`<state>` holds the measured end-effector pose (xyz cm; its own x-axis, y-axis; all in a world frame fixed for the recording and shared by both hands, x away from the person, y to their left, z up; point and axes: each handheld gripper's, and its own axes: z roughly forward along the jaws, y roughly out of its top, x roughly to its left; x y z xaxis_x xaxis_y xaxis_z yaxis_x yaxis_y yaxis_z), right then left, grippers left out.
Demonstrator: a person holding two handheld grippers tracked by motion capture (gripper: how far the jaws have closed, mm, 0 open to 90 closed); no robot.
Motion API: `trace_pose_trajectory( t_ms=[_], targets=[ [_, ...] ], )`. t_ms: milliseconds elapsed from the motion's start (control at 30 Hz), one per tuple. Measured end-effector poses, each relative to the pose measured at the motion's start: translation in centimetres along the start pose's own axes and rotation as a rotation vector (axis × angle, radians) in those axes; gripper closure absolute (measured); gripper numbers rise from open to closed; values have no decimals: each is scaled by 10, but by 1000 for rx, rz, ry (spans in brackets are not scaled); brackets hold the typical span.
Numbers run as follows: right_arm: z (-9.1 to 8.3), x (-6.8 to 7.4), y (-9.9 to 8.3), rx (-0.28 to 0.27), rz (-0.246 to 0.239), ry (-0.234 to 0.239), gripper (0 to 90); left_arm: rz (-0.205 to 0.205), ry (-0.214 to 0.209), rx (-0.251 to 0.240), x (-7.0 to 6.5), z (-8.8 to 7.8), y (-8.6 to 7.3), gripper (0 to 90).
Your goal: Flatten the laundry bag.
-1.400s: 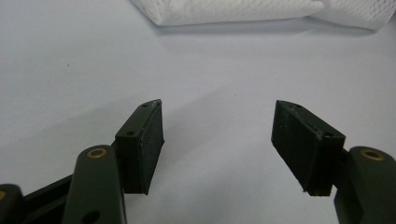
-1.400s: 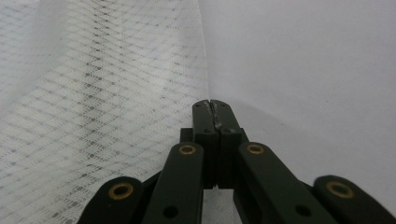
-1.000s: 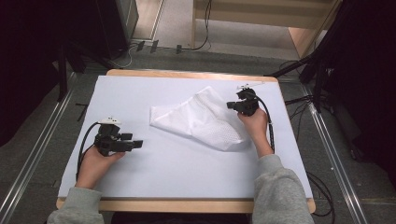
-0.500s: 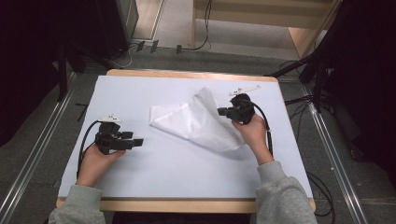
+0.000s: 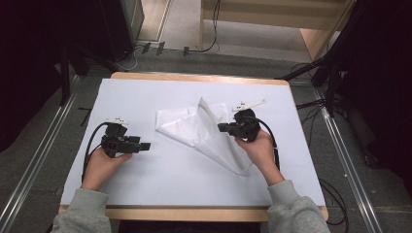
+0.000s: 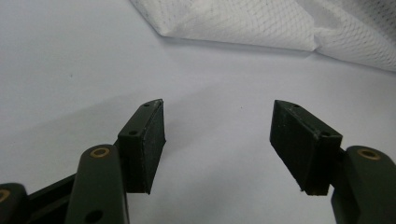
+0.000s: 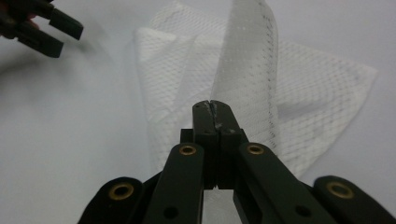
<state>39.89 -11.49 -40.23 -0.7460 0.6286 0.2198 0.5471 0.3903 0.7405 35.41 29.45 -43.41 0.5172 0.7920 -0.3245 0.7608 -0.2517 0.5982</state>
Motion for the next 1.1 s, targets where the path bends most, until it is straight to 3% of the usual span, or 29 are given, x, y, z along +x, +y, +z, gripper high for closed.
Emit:
trace_pose_trajectory(
  t_ms=[100,433,1100],
  targets=[
    [3,14,-5,11,-20,38,900,1,-1,-8,1,0,3,366],
    [15,37,-15,53,-50,72,900,16,5,-13,5,2,8,366],
    [38,94,-32,130,-123,171,900,47,-15,-15,-1,10,20,366]
  ],
)
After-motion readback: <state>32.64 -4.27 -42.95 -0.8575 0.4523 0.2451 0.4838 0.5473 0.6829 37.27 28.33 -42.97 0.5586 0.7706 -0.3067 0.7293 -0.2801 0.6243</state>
